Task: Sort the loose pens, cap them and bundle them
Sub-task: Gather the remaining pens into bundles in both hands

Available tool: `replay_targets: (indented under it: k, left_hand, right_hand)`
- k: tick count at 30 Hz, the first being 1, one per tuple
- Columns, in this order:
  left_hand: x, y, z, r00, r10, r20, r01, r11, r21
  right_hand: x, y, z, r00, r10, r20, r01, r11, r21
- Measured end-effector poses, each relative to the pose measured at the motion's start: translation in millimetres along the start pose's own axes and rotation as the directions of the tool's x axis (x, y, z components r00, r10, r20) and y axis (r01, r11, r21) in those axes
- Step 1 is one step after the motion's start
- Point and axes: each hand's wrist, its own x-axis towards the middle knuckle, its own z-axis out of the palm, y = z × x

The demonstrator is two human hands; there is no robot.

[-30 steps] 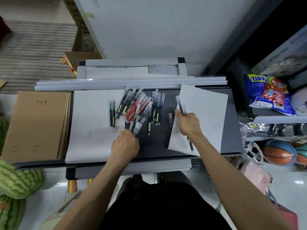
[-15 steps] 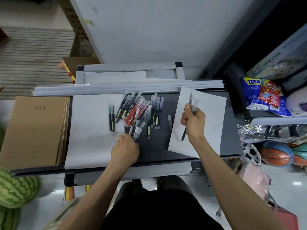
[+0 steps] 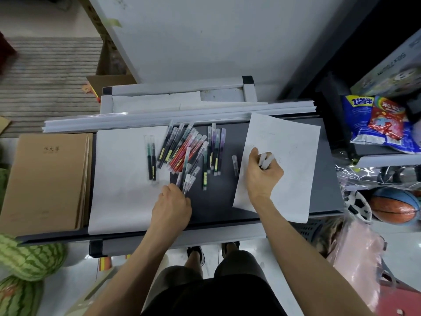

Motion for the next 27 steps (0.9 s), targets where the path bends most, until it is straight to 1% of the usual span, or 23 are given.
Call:
replay_targets:
  k: [2,3,4,5,6,7,8,9,11,15,17,19,21,23,25,27]
  left_hand:
    - [-1,1,-2,1.0,0.008,-0.005,-0.008,1.0,-0.003]
    - [-3,1,-3,1.0,0.013,-0.005,-0.013,1.0,0.0]
    - [-4,1,-4,1.0,0.018,-0.004,-0.018,1.0,0.005]
    - [-4,2,-5,1.0,0.022,-0.002,-0.022,1.0,0.008]
    - [-5,2,-5,1.0,0.023,0.0,-0.023,1.0,0.008]
    - [-5,3,-6,1.0,0.019,0.001,-0.019,1.0,0.003]
    - [-5,3,-6,1.0,0.011,0.003,-0.011,1.0,0.001]
    - [-5,4,-7,1.0,0.001,0.006,-0.001,1.0,0.001]
    - [-4,5,-8,1.0,-0.013,0.011,0.013,1.0,0.0]
    - [-3,7,-9,0.999,-0.025,0.024,0.026,1.0,-0.014]
    - [-1,7,-11,0.998,-0.044,0.044,0.047,0.997,-0.055]
    - [2,6,-13,0.997,-0.05,0.067,0.056,0.995,-0.08]
    - [3,3,-15,0.995,-0.051,0.084,0.06,0.993,-0.102]
    - [2,0,-16,0.993,-0.065,0.096,0.077,0.988,-0.133]
    - [1,-2,-16,0.991,-0.074,0.109,0.09,0.984,-0.152]
    - [-2,-4,-15,0.989,-0.079,0.125,0.099,0.982,-0.161]
  right_hand:
    - [3,-1,-2,0.997,-0.036,0.063,0.043,0.991,-0.126]
    - [7,-3,-3,0.991,-0.036,0.126,0.064,0.972,-0.224]
    - [11,-5,-4,0.98,-0.026,0.198,0.097,0.929,-0.356]
    - [14,-8,-5,0.963,0.002,0.269,0.138,0.854,-0.501]
    - [16,-10,-6,0.943,0.053,0.328,0.178,0.752,-0.634]
    - [17,-13,-6,0.921,0.119,0.371,0.214,0.642,-0.736]
    - [15,-16,-6,0.902,0.176,0.395,0.245,0.545,-0.802]
    - [13,-18,-5,0.886,0.211,0.412,0.278,0.469,-0.838]
    - [8,-21,-3,0.869,0.231,0.438,0.334,0.38,-0.863]
    - [3,-33,8,0.832,0.241,0.499,0.417,0.322,-0.85]
    - [2,-37,11,0.819,0.25,0.516,0.424,0.34,-0.839]
    - [1,-37,10,0.831,0.245,0.5,0.378,0.411,-0.83]
    - [0,-36,7,0.853,0.267,0.448,0.26,0.526,-0.81]
    - [-4,-34,4,0.851,0.332,0.407,0.096,0.662,-0.743]
    - [-12,-33,5,0.807,0.398,0.436,-0.019,0.756,-0.655]
    - [-23,-33,9,0.711,0.486,0.508,-0.172,0.821,-0.544]
